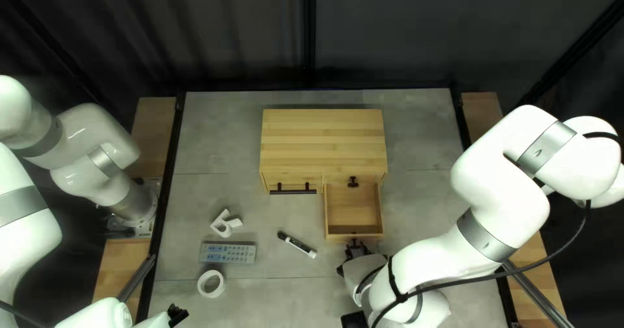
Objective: Open drawers and place objects into drawer and close
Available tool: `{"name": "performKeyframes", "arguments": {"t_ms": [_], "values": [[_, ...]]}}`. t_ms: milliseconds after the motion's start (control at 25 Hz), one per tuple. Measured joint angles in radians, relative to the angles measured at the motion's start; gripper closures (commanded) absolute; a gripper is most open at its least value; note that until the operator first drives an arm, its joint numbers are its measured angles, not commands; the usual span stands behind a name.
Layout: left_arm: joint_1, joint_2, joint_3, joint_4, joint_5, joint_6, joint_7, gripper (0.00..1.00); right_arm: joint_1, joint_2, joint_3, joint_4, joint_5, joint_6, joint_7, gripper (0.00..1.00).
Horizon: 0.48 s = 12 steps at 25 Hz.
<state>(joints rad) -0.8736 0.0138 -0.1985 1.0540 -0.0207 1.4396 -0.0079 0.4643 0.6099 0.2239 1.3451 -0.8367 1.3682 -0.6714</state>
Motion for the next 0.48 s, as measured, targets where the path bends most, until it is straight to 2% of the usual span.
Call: {"name": "performKeyframes", "arguments": {"t_ms": [240,280,320,360,480], "values": [[0.0,0.0,0.0,0.0,0.0,0.0,0.0,0.0,0.002,0.005,0.001,0.004,-0.001,-0.002,-0.001,1.0],[0.0,0.0,0.0,0.0,0.0,0.0,0.0,0.0,0.002,0.006,0.001,0.005,-0.002,-0.002,-0.001,0.89],[0.0,0.0,0.0,0.0,0.0,0.0,0.0,0.0,0.002,0.008,0.0,0.006,-0.002,-0.002,-0.001,0.26],[0.0,0.0,0.0,0.0,0.0,0.0,0.0,0.0,0.002,0.009,0.0,0.008,-0.002,-0.001,-0.001,0.0],[0.0,0.0,0.0,0.0,0.0,0.0,0.0,0.0,0.003,0.012,0.0,0.013,0.0,0.003,-0.002,0.0]]}}
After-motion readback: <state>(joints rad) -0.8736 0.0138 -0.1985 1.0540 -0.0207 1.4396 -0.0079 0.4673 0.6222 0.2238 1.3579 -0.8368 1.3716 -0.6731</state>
